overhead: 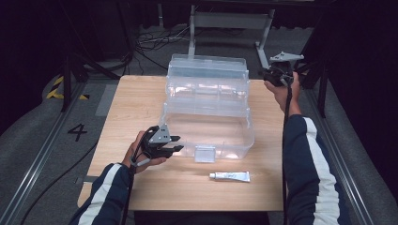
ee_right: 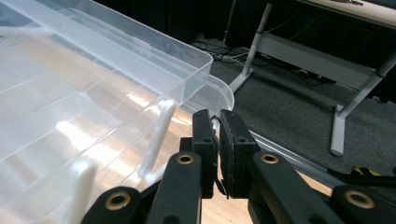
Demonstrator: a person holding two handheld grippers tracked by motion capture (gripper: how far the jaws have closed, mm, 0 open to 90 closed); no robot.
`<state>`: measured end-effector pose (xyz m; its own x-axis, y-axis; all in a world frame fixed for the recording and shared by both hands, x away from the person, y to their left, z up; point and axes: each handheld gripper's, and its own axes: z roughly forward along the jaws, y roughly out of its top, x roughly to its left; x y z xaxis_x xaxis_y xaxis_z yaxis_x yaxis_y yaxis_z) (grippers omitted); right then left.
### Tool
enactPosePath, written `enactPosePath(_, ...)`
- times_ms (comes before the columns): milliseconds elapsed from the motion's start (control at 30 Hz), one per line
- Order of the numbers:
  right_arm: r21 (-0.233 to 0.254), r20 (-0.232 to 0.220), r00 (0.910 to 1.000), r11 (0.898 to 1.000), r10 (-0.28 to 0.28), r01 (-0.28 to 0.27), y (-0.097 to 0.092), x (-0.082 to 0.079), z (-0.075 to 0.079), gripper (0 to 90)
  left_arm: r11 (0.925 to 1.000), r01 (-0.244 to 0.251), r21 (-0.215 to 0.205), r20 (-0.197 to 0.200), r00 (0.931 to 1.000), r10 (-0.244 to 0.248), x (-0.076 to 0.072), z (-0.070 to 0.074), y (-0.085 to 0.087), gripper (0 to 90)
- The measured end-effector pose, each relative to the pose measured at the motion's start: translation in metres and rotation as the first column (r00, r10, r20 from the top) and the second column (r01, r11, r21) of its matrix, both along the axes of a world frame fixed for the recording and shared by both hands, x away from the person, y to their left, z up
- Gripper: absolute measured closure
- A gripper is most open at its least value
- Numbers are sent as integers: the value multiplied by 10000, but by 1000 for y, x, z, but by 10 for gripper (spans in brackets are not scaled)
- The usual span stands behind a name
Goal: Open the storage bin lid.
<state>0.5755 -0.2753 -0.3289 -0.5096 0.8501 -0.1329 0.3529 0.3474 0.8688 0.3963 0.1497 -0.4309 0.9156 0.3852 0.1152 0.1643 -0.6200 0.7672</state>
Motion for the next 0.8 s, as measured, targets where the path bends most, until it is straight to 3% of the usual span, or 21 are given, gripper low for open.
enactPosePath(300, -147, 222, 9985, 9987, 492, -489, -10, -33, 1, 838, 10000, 22, -26, 12, 10000, -22, 0, 0, 0, 621)
enactPosePath(367, -198, 251, 9976, 9977, 653, -648, -16, -48, -3, 831, 10000, -6, -41, 6, 10000, 6, 0, -1, 0, 617)
enactPosePath(600, -81, 216, 9950, 9952, 973, -971, -25, -73, -11, 827, 9999, -110, 27, 29, 9999, 109, -1, 0, -1, 612)
enactPosePath(800, -205, 155, 9874, 9873, 1577, -1574, -27, -100, -20, 826, 9995, -242, 182, 145, 9996, 240, -3, 0, -2, 603)
